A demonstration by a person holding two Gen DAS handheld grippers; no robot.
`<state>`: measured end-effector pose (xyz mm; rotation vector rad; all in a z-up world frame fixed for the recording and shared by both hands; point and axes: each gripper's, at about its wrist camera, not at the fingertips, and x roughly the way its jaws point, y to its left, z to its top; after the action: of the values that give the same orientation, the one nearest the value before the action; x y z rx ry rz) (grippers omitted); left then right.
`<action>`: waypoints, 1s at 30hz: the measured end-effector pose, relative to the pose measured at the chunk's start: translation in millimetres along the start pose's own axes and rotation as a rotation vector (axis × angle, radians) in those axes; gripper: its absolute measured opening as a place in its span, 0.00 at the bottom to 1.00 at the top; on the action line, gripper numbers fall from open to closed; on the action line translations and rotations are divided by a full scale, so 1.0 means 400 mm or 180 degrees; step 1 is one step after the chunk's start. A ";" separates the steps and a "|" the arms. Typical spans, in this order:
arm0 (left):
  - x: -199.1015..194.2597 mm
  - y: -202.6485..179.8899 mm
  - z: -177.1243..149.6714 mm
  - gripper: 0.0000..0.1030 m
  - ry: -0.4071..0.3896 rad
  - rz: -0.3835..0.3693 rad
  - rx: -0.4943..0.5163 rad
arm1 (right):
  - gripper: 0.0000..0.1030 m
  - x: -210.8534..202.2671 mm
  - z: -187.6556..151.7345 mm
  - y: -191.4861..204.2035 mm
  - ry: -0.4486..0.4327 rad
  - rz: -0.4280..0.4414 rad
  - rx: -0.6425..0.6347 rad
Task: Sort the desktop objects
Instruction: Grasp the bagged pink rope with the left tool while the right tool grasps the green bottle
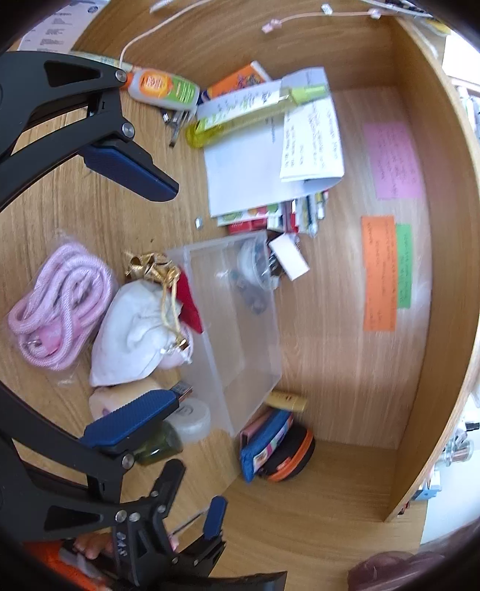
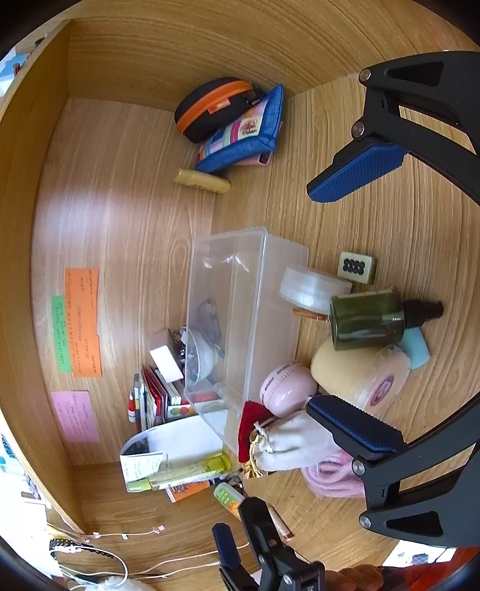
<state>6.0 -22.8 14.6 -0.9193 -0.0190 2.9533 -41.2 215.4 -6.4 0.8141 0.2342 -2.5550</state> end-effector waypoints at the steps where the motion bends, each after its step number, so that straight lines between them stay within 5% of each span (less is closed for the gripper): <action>1: 0.003 0.008 0.000 1.00 0.0053 -0.0032 -0.0052 | 1.00 -0.002 0.000 -0.003 -0.0010 -0.0015 0.0002; 14: 0.085 0.125 -0.038 1.00 0.0629 -0.0405 -0.0601 | 1.00 0.079 0.001 -0.088 0.0290 0.0154 0.0282; 21: 0.073 0.121 -0.106 1.00 0.0821 -0.0227 -0.0468 | 1.00 0.073 -0.024 -0.096 0.0328 0.0256 0.0294; 30: 0.130 0.051 -0.145 1.00 0.1190 -0.0280 -0.0569 | 1.00 0.041 -0.051 -0.061 0.0317 0.0344 0.0115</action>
<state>-4.7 -40.6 -63.0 -1.4382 -0.3039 2.6852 -54.2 236.9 -32.1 0.9427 0.1706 -2.4277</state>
